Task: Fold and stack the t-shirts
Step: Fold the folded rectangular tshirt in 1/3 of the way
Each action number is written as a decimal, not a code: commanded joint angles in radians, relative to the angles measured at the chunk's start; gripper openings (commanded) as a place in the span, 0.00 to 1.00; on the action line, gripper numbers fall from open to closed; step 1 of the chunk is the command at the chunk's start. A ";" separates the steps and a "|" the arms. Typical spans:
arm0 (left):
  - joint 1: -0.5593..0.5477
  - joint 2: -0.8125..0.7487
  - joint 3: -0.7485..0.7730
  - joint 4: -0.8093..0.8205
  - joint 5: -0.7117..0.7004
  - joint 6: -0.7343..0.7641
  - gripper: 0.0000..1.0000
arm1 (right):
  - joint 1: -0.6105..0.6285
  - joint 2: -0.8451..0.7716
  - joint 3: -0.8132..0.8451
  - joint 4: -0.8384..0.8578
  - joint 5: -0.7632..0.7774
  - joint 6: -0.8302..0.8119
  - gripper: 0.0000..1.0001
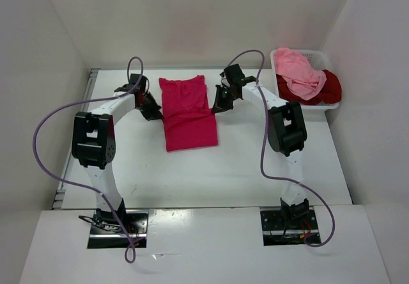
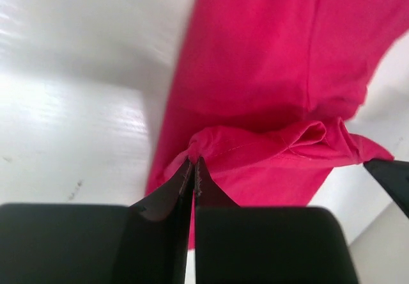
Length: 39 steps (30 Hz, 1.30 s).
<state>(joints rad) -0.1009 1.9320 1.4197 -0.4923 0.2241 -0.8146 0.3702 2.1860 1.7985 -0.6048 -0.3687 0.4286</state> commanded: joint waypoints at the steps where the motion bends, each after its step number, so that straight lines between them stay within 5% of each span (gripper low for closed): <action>1: 0.004 0.027 0.053 0.018 -0.071 0.017 0.04 | -0.002 0.041 0.073 -0.015 -0.018 -0.024 0.00; 6: 0.015 -0.002 0.030 0.046 -0.080 -0.003 0.08 | -0.002 0.064 0.122 -0.015 -0.030 -0.024 0.00; 9: 0.015 0.007 0.042 0.075 -0.046 -0.003 0.23 | -0.002 0.109 0.174 -0.038 -0.030 -0.024 0.01; 12: 0.015 -0.004 0.051 0.124 -0.031 -0.012 0.38 | 0.007 0.123 0.214 -0.038 -0.030 -0.013 0.12; 13: 0.015 -0.016 0.061 0.124 -0.020 -0.012 0.44 | 0.007 0.123 0.223 -0.047 -0.030 -0.013 0.25; 15: 0.015 -0.057 0.082 0.124 -0.020 -0.012 0.53 | 0.007 0.103 0.233 -0.047 -0.020 -0.013 0.35; 21: -0.051 -0.237 -0.062 0.178 0.011 -0.021 0.41 | 0.007 -0.089 0.040 0.003 0.048 -0.013 0.49; 22: -0.103 -0.263 -0.135 0.188 0.021 -0.038 0.39 | 0.016 -0.112 0.001 0.031 0.048 -0.013 0.49; 24: -0.160 -0.274 -0.220 0.245 0.041 -0.079 0.37 | 0.027 -0.164 -0.110 0.051 0.027 -0.004 0.32; 25: -0.186 -0.274 -0.250 0.256 0.041 -0.090 0.36 | 0.048 -0.173 -0.146 0.060 0.013 -0.004 0.16; 27: -0.243 -0.260 -0.329 0.285 0.041 -0.118 0.34 | 0.081 -0.187 -0.239 0.091 0.013 -0.004 0.06; 39: -0.252 -0.209 -0.537 0.316 0.001 -0.126 0.32 | 0.148 -0.163 -0.471 0.189 0.080 0.048 0.00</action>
<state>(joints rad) -0.3508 1.7229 0.9321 -0.1913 0.2241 -0.9241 0.5205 2.0365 1.3708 -0.4751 -0.3294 0.4564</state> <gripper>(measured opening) 0.319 0.009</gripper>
